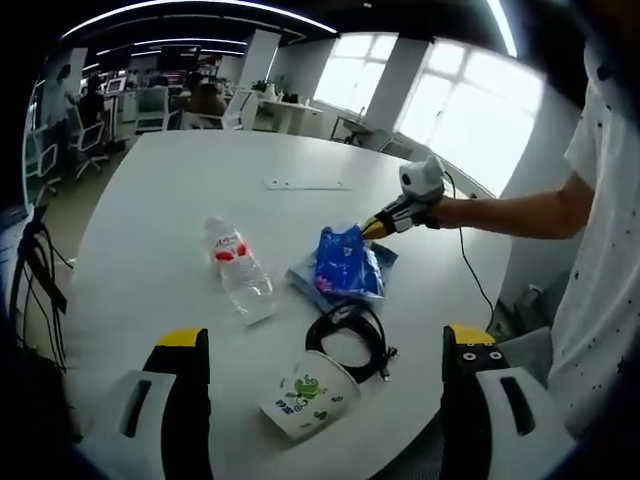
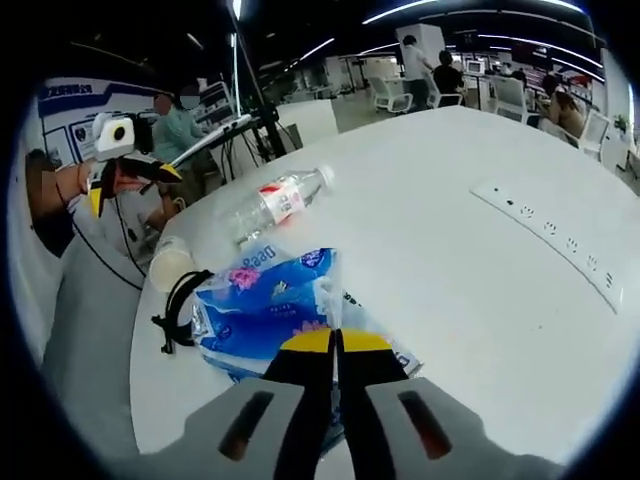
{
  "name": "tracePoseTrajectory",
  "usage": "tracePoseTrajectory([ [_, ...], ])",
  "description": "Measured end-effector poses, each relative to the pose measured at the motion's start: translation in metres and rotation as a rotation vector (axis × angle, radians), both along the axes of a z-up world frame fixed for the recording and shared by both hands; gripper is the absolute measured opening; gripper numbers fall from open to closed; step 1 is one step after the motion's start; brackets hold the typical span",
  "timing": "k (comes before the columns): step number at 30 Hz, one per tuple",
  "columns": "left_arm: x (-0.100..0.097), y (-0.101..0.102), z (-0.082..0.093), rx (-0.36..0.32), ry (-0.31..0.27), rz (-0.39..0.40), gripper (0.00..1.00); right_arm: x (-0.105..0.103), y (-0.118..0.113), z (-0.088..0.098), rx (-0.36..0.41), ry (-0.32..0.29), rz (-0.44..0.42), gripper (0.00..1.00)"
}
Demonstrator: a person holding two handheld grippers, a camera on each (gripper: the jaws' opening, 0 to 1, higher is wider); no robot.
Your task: Arrange the tabletop items into an orderly group along one side of the table until the central work area is clear of visible clutter.
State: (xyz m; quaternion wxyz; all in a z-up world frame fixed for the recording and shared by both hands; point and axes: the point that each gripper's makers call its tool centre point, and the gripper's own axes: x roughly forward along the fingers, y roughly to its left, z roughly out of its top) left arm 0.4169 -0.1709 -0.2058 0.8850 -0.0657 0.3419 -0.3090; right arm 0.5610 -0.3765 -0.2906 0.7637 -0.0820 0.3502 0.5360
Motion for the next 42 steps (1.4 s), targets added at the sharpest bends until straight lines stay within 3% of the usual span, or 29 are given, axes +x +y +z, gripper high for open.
tracePoseTrajectory([
  [22,0.021,-0.048,0.003,-0.038,-0.029,-0.085,0.87,-0.008,-0.010,0.015,0.068,0.008,-0.078,0.00],
  [34,0.033,-0.078,0.002,-0.068,-0.032,-0.114,0.74,-0.012,-0.016,0.026,0.106,-0.007,-0.132,0.00],
  [42,0.038,-0.091,-0.004,-0.068,0.000,-0.107,0.58,-0.011,-0.017,0.037,0.141,-0.019,-0.174,0.00],
])
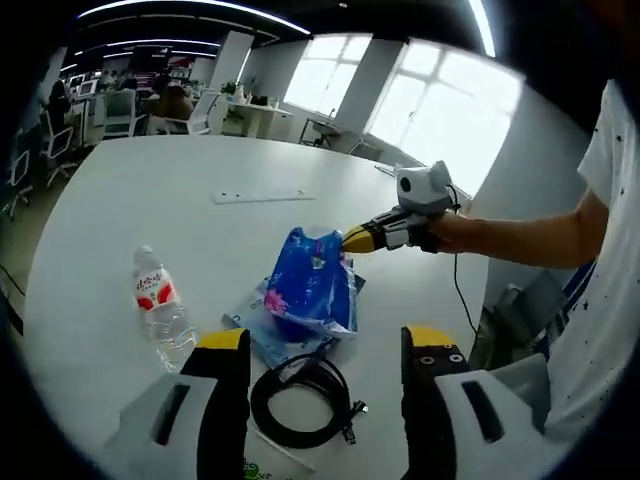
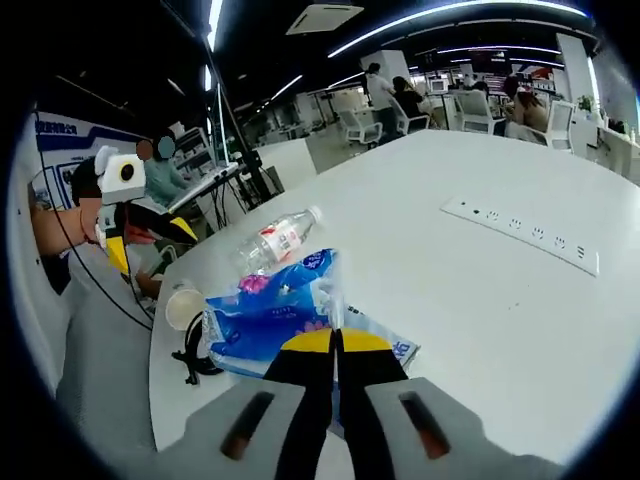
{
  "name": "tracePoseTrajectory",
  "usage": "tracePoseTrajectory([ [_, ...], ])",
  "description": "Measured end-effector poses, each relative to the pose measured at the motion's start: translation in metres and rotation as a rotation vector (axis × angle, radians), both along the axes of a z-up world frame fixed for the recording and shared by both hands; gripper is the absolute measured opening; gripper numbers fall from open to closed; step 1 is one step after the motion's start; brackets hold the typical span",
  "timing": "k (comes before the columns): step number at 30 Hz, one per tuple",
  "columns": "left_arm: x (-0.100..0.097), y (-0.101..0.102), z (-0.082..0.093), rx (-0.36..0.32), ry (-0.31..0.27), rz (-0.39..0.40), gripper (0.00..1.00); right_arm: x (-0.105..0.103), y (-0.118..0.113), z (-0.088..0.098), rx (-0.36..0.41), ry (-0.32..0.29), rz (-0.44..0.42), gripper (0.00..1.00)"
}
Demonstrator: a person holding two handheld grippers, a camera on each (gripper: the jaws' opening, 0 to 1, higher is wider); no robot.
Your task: Arrange the tabletop items into an orderly group along one side of the table until the central work area is clear of visible clutter.
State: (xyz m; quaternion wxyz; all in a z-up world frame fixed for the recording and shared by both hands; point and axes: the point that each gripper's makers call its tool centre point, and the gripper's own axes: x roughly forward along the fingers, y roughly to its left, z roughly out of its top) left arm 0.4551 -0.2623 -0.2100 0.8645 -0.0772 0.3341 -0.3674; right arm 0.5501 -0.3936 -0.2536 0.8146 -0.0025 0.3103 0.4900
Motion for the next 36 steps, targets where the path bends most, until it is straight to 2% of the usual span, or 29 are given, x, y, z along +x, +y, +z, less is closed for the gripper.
tracePoseTrajectory([
  [13,0.009,-0.027,-0.020,-0.031,0.111,0.070,0.34,-0.001,-0.004,0.013,0.039,-0.016,-0.040,0.00],
  [16,0.009,-0.034,-0.024,-0.040,0.146,0.069,0.33,-0.002,-0.006,0.016,0.046,-0.023,-0.048,0.00],
  [22,0.012,-0.049,-0.027,-0.048,0.167,0.060,0.27,-0.004,-0.010,0.022,0.065,-0.032,-0.067,0.00],
  [27,0.020,-0.058,-0.023,-0.068,0.167,0.085,0.21,-0.006,-0.017,0.026,0.081,-0.035,-0.091,0.00],
  [33,0.023,-0.062,-0.024,-0.045,0.154,0.081,0.08,-0.006,-0.030,0.032,0.096,-0.040,-0.120,0.00],
  [36,0.025,-0.065,-0.023,-0.042,0.151,0.083,0.06,-0.008,-0.035,0.035,0.103,-0.042,-0.131,0.00],
])
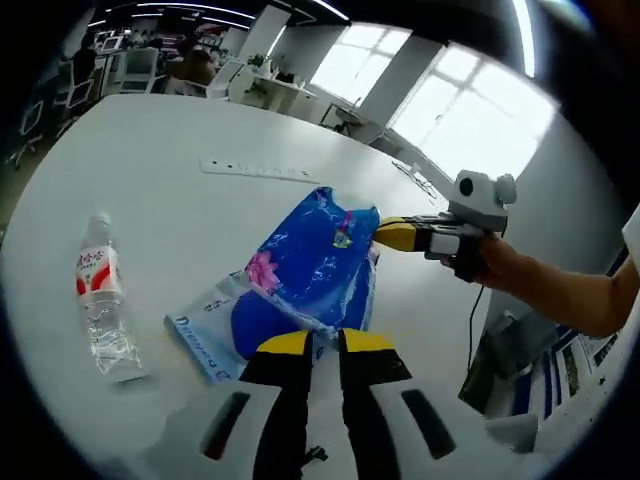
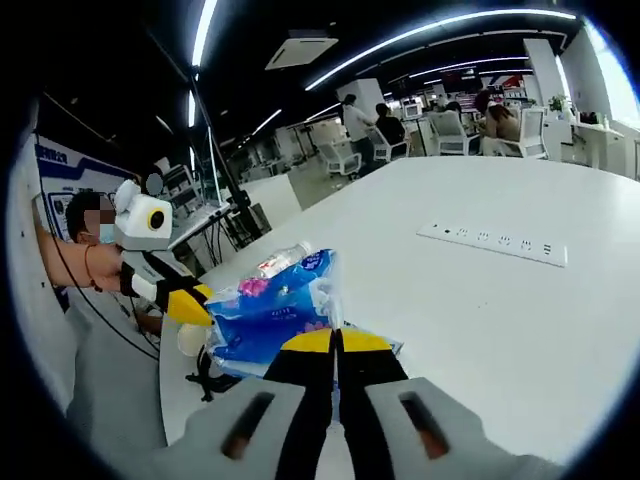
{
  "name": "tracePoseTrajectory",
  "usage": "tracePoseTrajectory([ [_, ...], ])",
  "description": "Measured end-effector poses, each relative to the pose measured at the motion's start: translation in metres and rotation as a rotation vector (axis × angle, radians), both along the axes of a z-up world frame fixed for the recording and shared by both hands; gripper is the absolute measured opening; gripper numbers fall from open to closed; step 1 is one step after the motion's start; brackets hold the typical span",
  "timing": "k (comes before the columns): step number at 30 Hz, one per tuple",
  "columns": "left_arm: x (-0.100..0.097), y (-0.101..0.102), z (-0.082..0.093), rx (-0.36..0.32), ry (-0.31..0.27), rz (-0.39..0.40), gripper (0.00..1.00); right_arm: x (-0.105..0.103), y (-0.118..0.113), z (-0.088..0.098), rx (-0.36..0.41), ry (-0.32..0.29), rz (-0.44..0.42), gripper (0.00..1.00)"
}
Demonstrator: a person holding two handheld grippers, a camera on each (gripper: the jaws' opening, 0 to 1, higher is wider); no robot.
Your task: Arrange the tabletop items into an orderly group along one side of the table until the central work area is clear of visible clutter.
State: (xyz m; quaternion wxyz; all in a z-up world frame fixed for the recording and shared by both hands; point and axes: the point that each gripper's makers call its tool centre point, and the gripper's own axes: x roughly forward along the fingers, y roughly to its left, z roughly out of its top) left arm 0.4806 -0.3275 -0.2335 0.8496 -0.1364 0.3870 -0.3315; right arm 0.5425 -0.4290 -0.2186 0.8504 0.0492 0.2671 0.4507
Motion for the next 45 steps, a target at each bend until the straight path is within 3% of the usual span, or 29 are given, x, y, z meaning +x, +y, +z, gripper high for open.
tracePoseTrajectory([
  [5,0.004,-0.006,0.006,0.006,-0.017,-0.011,0.01,-0.002,-0.011,0.005,0.009,-0.005,-0.021,0.00],
  [14,0.011,-0.027,0.023,0.028,-0.066,-0.071,0.00,-0.003,-0.036,0.016,0.024,-0.011,-0.072,0.00],
  [27,0.018,-0.071,0.043,-0.022,-0.102,-0.126,0.00,-0.011,-0.087,0.034,0.023,-0.038,-0.170,0.00],
  [45,0.011,-0.119,0.070,-0.039,-0.152,-0.186,0.00,-0.020,-0.134,0.049,0.019,-0.070,-0.229,0.00],
])
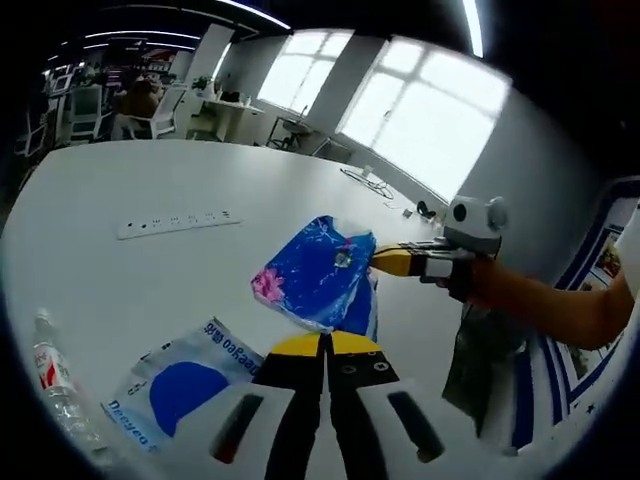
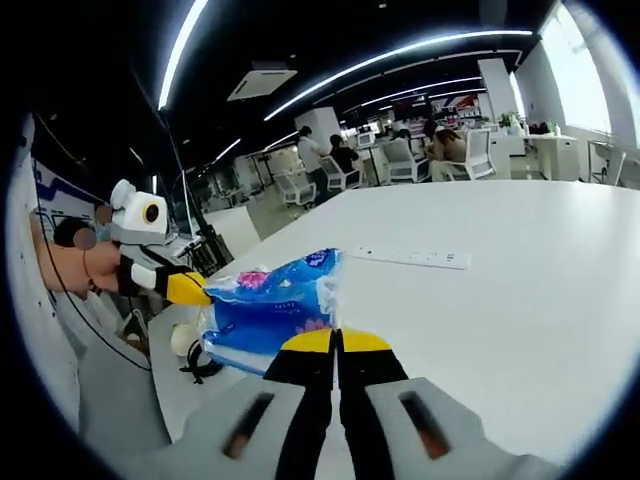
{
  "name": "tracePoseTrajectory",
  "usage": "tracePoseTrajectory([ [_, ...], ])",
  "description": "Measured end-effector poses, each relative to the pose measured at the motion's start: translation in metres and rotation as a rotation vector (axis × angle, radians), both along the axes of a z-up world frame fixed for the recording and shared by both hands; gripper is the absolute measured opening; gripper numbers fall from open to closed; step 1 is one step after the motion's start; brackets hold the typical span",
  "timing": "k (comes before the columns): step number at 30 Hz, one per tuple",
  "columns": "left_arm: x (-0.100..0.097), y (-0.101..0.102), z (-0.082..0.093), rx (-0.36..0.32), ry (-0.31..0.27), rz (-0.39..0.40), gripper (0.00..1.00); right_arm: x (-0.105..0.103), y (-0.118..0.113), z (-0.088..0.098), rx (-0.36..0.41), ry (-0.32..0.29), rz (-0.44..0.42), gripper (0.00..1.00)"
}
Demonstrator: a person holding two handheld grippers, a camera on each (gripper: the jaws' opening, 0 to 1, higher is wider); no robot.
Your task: Arrange the tabletop items into an orderly group along one side of the table until the central work area is clear of visible clutter.
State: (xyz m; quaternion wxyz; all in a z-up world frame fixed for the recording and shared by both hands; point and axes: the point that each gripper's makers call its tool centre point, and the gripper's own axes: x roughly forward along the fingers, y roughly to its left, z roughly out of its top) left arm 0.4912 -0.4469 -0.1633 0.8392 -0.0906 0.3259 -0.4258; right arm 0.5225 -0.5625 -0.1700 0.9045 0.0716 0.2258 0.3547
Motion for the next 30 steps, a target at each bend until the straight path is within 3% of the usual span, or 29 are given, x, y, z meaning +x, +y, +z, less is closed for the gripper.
tracePoseTrajectory([
  [6,0.019,-0.029,0.020,0.056,-0.068,-0.085,0.00,0.006,-0.028,0.010,-0.009,-0.018,-0.051,0.00],
  [8,0.027,-0.038,0.025,0.044,-0.055,-0.090,0.00,0.008,-0.039,0.014,-0.001,-0.020,-0.075,0.00],
  [14,0.038,-0.065,0.037,0.067,-0.095,-0.156,0.00,0.012,-0.065,0.024,-0.006,-0.042,-0.126,0.00],
  [26,0.059,-0.103,0.048,0.073,-0.123,-0.227,0.00,0.022,-0.105,0.037,0.002,-0.058,-0.221,0.00],
  [30,0.064,-0.114,0.044,0.073,-0.114,-0.241,0.00,0.025,-0.115,0.035,-0.011,-0.051,-0.243,0.00],
])
